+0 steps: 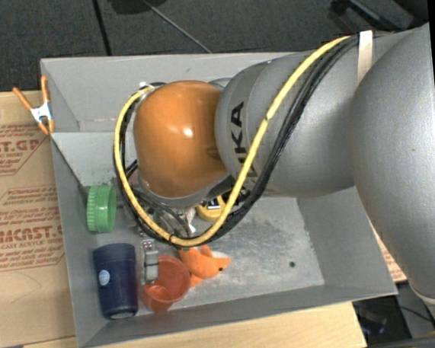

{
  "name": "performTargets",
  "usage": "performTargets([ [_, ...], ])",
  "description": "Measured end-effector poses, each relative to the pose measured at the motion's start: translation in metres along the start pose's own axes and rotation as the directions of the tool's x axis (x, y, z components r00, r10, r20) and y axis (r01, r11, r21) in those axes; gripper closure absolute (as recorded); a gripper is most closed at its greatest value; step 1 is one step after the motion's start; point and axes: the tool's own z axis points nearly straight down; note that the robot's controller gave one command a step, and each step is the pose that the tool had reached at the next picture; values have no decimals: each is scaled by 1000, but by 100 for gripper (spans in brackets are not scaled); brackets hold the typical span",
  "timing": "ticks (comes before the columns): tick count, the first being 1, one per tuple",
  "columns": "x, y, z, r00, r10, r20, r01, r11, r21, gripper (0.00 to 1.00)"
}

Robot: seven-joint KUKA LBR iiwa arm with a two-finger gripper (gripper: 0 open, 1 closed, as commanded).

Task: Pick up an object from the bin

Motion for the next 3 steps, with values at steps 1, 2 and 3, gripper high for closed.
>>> performTargets([
  [1, -2, -1, -5, 1000, 3, 7, -3, 1000, -2, 0],
  [2, 6, -31, 49, 987, -159, 10, 159, 987, 1, 0],
  [3, 10, -62, 105, 871, -492, 12, 492, 871, 3, 0],
])
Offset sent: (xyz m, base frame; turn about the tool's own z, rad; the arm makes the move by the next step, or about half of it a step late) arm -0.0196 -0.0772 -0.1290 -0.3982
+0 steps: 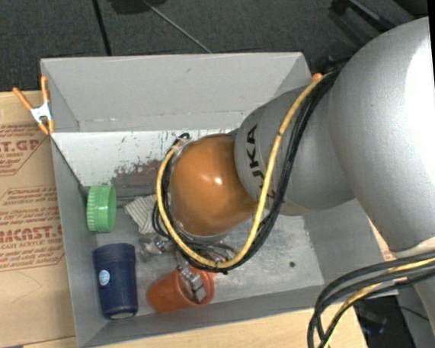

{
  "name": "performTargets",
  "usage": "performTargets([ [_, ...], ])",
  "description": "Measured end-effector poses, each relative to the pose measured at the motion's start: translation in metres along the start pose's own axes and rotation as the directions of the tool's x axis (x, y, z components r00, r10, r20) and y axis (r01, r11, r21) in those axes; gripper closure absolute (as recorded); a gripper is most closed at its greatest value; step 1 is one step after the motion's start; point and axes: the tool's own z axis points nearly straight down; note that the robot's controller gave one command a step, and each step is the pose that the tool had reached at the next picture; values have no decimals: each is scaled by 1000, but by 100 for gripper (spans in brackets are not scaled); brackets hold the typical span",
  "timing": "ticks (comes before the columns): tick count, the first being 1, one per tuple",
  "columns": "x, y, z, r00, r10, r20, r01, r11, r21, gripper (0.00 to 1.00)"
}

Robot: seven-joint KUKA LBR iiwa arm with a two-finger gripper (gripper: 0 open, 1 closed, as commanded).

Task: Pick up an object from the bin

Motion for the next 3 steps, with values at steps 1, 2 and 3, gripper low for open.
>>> performTargets([
  [1, -2, 2, -5, 1000, -26, 3, 26, 1000, -1, 0],
  [2, 20, -6, -6, 1000, 16, -2, -16, 1000, -1, 0],
  [3, 18, -9, 16, 960, -280, 25, 280, 960, 7, 100],
])
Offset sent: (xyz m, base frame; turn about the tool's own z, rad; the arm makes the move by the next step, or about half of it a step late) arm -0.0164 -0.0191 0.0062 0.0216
